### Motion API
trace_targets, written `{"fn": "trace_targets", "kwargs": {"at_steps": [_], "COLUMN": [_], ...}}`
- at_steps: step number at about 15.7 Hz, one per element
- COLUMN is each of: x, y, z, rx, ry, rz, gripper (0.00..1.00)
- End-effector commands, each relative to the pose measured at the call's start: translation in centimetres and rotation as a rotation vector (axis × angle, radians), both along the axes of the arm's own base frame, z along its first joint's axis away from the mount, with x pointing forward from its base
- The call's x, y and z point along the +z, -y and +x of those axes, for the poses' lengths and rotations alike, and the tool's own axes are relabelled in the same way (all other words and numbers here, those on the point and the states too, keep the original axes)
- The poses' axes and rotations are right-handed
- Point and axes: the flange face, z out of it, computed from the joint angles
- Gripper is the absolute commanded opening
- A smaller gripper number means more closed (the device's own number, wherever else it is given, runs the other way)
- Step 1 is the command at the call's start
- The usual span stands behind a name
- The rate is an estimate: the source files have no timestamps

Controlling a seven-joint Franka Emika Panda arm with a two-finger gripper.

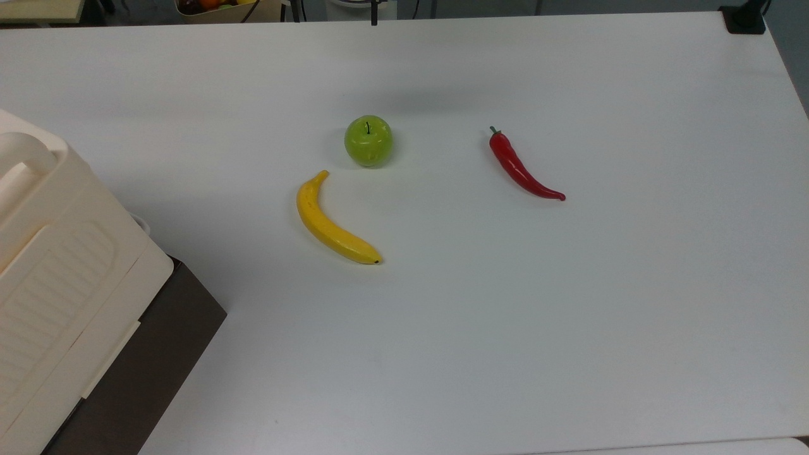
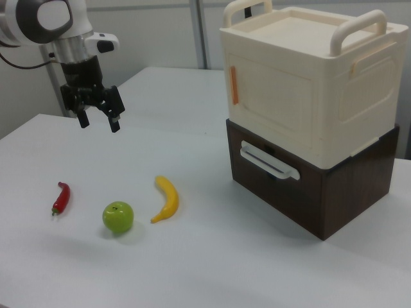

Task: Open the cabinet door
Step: 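Move the gripper toward the cream cabinet's door handle strip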

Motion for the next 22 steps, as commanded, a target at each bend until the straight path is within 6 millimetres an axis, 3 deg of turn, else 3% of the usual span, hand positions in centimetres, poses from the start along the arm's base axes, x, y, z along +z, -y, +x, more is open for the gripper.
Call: {"fn": "trace_targets", "kwargs": {"at_steps": [1, 8, 12, 19, 22], "x": [-0.1, -0.2, -0.9, 1.0, 0.7], "y": [0.2, 0.9, 5.2, 13.7, 15.7], "z": [-0.4, 0.5, 3.3, 6.7, 8.2], "rx": [-0.009, -0.041, -0.185, -0.427, -0.469], "ry": [-0.008, -0.001, 0.024, 0.340, 0.452], "rz": [-0.019, -0.018, -0.068, -0.067, -0.059], "gripper": [1.00, 1.00, 0.97, 0.99, 0.99]}}
